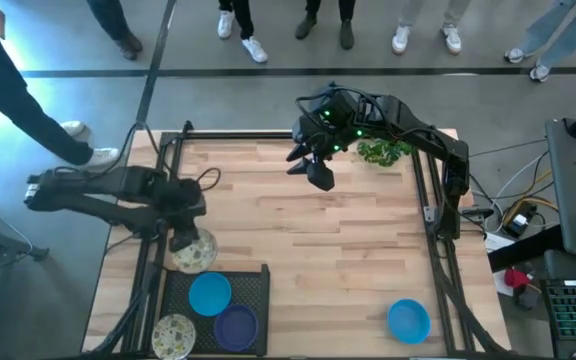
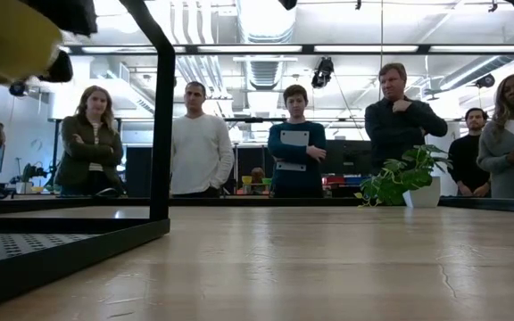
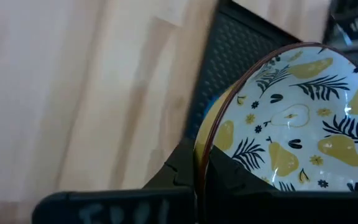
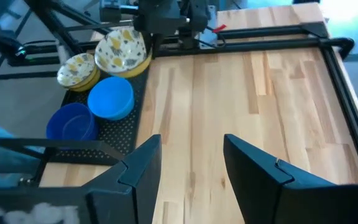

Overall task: Pick & Place Mini bowls
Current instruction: Stack the yellow patterned bowl on the yellow patterned bowl on the shelf

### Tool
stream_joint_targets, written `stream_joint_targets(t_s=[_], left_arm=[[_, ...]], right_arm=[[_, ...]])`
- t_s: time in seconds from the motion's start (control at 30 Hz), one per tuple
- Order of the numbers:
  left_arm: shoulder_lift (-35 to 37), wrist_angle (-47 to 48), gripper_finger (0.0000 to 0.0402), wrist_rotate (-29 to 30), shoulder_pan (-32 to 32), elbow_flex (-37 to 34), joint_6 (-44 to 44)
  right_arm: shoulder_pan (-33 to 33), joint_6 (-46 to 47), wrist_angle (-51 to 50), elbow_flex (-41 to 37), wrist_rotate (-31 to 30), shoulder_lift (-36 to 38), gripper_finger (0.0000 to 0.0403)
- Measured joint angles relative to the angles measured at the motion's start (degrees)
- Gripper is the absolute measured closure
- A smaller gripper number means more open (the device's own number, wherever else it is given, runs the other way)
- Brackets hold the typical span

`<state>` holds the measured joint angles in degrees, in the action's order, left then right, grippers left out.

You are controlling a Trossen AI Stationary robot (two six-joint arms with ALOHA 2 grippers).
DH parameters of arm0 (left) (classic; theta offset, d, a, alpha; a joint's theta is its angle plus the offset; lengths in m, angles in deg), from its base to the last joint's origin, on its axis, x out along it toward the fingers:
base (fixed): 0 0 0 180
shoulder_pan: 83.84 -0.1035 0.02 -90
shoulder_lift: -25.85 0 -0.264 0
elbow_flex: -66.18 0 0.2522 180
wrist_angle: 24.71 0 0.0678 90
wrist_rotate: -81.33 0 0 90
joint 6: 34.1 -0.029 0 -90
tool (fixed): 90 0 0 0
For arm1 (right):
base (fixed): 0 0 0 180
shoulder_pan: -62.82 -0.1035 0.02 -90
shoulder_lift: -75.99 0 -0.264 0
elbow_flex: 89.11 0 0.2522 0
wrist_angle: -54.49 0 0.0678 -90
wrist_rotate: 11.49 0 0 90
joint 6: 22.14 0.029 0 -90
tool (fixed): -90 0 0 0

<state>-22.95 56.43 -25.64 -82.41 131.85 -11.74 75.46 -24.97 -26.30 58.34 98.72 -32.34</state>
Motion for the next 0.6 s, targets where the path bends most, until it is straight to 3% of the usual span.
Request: stream_joint_targets(t_s=[0.3,0.6], left_arm=[[-0.3,0.0,0.0395,3.0,14.3,2.1,11.6],[-4.5,-5.0,0.0395,6.6,30.5,3.4,22.5]], right_arm=[[0.0,-3.7,0.0,0.0,7.4,0.0,0.0250],[0.0,-10.0,0.0,0.0,23.4,0.0,0.0271]])
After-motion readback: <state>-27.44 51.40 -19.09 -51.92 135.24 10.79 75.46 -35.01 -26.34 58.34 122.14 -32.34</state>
